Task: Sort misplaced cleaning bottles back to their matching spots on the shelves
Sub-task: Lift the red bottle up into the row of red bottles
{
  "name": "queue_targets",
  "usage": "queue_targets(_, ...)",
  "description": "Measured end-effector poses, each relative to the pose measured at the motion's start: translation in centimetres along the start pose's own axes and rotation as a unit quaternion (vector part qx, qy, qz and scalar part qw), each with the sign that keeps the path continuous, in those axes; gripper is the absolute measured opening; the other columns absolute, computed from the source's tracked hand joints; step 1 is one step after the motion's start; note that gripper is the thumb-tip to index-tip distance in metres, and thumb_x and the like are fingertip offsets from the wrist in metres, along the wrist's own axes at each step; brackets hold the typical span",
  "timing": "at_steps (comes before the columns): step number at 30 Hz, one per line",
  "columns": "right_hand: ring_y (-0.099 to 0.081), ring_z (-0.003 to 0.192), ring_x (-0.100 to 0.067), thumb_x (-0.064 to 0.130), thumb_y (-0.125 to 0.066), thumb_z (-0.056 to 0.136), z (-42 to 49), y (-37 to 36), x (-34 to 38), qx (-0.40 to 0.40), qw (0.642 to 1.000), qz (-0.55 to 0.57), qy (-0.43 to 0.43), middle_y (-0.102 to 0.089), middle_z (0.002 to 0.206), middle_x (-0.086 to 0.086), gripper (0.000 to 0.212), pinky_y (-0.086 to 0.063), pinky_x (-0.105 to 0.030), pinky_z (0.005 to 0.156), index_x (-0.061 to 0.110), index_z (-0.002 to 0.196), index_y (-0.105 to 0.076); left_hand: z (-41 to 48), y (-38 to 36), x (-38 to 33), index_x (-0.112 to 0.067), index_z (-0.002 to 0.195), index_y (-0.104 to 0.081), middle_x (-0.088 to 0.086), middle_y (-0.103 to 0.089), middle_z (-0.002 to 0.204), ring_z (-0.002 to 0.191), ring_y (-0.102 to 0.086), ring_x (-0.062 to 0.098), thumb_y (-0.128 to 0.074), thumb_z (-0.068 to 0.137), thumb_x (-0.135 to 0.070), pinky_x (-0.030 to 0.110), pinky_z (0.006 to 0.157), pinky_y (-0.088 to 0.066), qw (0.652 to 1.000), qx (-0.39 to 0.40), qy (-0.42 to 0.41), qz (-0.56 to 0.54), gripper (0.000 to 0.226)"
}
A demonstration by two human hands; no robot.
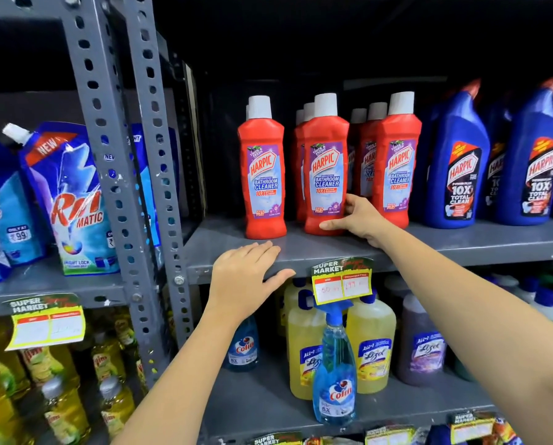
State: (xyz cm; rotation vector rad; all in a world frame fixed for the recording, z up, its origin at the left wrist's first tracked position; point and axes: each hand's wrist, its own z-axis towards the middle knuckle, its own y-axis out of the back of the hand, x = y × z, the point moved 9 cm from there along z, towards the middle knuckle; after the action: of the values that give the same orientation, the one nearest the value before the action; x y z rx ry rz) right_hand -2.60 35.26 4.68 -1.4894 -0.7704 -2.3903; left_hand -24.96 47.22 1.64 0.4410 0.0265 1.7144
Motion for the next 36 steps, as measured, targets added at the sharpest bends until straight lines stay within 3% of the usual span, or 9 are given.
queue_targets(10, -0.065, 0.11, -0.025, -0.01, -0.076, 0.071, 1.5, -0.7, -1.0, 0.058, 0.996, 0.059, -0.041, -0.07, 0.114, -0.012, 0.055, -0.048, -0.041, 0.104, 0.007, 0.121, -0.062, 0.0, 0.0, 0.0, -0.017, 0.101, -0.075, 0.0, -0.074, 0.104, 0.095, -0.07, 0.019, -0.053, 0.089, -0.061, 0.032, 0.074, -0.052, 1.0, 0.003, 0.002, 0.0, 0.05)
queue_targets(16, -0.065, 0.108, -0.026, -0.012, -0.074, 0.072, 1.5, -0.9, -1.1, 0.066, 0.994, 0.074, -0.04, -0.071, 0.108, -0.009, 0.047, -0.048, -0.04, 0.101, 0.012, 0.112, -0.064, 0.0, 0.0, 0.1, -0.016, 0.1, -0.075, 0.001, -0.074, 0.103, 0.095, -0.07, 0.019, -0.051, 0.09, -0.061, 0.032, 0.073, -0.052, 1.0, -0.003, 0.0, -0.003, 0.052)
queue_targets(21, -0.066, 0.102, -0.022, -0.014, -0.073, 0.073, 1.3, -0.8, -1.1, 0.056, 0.996, 0.06, -0.038, -0.068, 0.113, -0.013, 0.057, -0.048, -0.039, 0.102, 0.003, 0.125, -0.058, 0.0, -0.2, 0.2, -0.016, 0.1, -0.075, 0.0, -0.074, 0.103, 0.095, -0.07, 0.018, -0.051, 0.092, -0.062, 0.032, 0.074, -0.052, 1.0, -0.003, 0.001, -0.006, 0.052)
queue_targets(26, -0.065, 0.108, -0.025, -0.008, -0.079, 0.068, 0.8, -0.4, -1.2, 0.035, 0.998, 0.031, -0.041, -0.068, 0.115, -0.013, 0.061, -0.046, -0.045, 0.106, 0.001, 0.124, -0.059, 0.0, -0.4, 0.3, -0.015, 0.101, -0.075, 0.001, -0.074, 0.105, 0.097, -0.07, 0.019, -0.053, 0.091, -0.06, 0.033, 0.075, -0.053, 0.999, 0.025, 0.009, -0.021, 0.051)
queue_targets(29, -0.062, 0.111, -0.022, 0.005, -0.083, 0.071, -0.3, 0.0, -0.8, 0.028, 0.999, -0.031, -0.033, -0.065, 0.122, -0.013, 0.065, -0.045, -0.041, 0.106, 0.003, 0.129, -0.055, 0.1, -0.4, 0.1, -0.013, 0.105, -0.073, 0.003, -0.073, 0.108, 0.101, -0.068, 0.021, -0.053, 0.091, -0.058, 0.039, 0.088, -0.048, 0.998, 0.059, 0.019, -0.026, 0.051)
queue_targets(32, -0.06, 0.116, -0.024, 0.023, -0.081, 0.077, -2.8, 2.4, 1.1, -0.09, 0.99, -0.103, 0.045, -0.061, 0.127, -0.014, 0.073, -0.048, -0.035, 0.1, 0.006, 0.138, -0.046, -0.3, 0.6, -0.3, -0.012, 0.112, -0.071, 0.003, -0.068, 0.12, 0.119, -0.058, 0.023, -0.053, 0.095, -0.048, 0.056, 0.112, -0.024, 0.997, 0.066, 0.025, -0.01, 0.044)
queue_targets(34, -0.065, 0.105, -0.018, 0.021, -0.073, 0.084, -7.6, 4.2, 3.1, -0.215, 0.959, -0.094, 0.158, -0.065, 0.112, -0.006, 0.052, -0.051, -0.027, 0.089, 0.012, 0.13, -0.052, -1.9, 2.1, -0.5, -0.011, 0.12, -0.068, 0.007, -0.06, 0.134, 0.131, -0.047, 0.027, -0.056, 0.096, -0.037, 0.062, 0.113, -0.015, 0.998, 0.045, 0.049, -0.011, 0.037)
queue_targets(36, -0.065, 0.088, -0.002, 0.018, -0.064, 0.089, -13.8, 4.8, 3.8, -0.313, 0.913, -0.074, 0.25, -0.065, 0.096, 0.008, 0.029, -0.052, -0.022, 0.079, 0.017, 0.117, -0.058, -5.1, 3.4, -1.2, -0.011, 0.125, -0.065, 0.012, -0.049, 0.144, 0.137, -0.038, 0.032, -0.057, 0.095, -0.031, 0.063, 0.111, -0.018, 0.997, 0.028, 0.065, -0.014, 0.037)
